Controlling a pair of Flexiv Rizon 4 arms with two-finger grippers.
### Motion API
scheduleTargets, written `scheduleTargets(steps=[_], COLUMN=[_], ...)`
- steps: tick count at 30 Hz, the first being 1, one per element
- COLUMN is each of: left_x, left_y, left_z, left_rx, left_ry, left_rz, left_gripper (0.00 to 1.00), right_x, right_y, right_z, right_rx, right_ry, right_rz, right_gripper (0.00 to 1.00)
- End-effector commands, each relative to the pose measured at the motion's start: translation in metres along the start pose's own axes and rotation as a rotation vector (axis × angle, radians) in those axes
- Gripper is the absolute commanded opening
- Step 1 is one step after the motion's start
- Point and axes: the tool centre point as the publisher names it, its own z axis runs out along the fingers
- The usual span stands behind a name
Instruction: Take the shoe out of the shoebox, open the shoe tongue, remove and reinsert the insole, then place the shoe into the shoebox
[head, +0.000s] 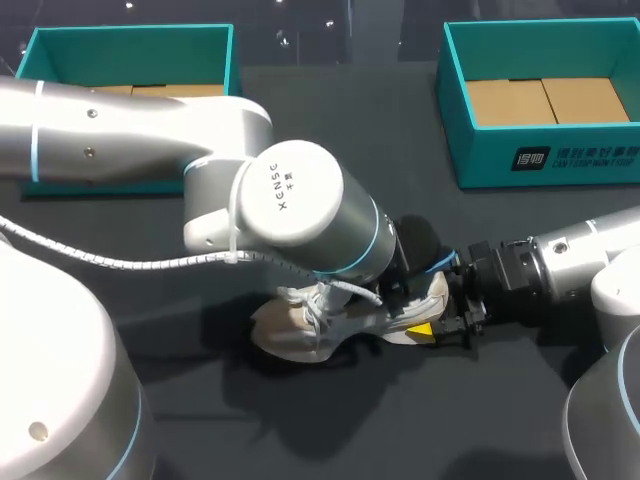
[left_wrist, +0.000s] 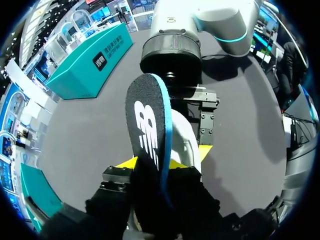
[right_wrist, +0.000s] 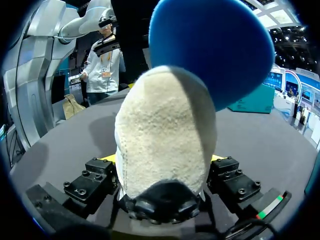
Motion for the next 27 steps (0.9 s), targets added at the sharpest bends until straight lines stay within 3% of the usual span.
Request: scheduleTargets(steps=[1,12,17,21,27], left_x=[-0.003,0.0,0.008,0.013,0.013], left_y=[-0.001,-0.024,-0.043,-0.063,-0.063], left_z=[0.004,-0.028,-0.056,-0.09,-0.09], left_rx=[-0.002,0.014,0.039,0.074,0.074], left_ry=[0.008,0.197,0.313,0.442,0.442], left_rz=[-0.013,-0.079,-0.098,-0.122,-0.122], left_gripper=[0.0,0.0,0.0,0.0,0.0], right_x=[0.001,0.001,0.001,0.001,0.001], right_y=[-0.001,-0.001,-0.001,-0.001,-0.001], right_z=[0.002,0.002,0.002,0.002,0.002], right_rx=[0.003,0.003,0.003,0.003,0.003], right_ry=[-0.001,-0.001,-0.001,-0.001,-0.001], right_rz=[0.0,0.0,0.0,0.0,0.0], right_gripper=[0.0,0.0,0.0,0.0,0.0])
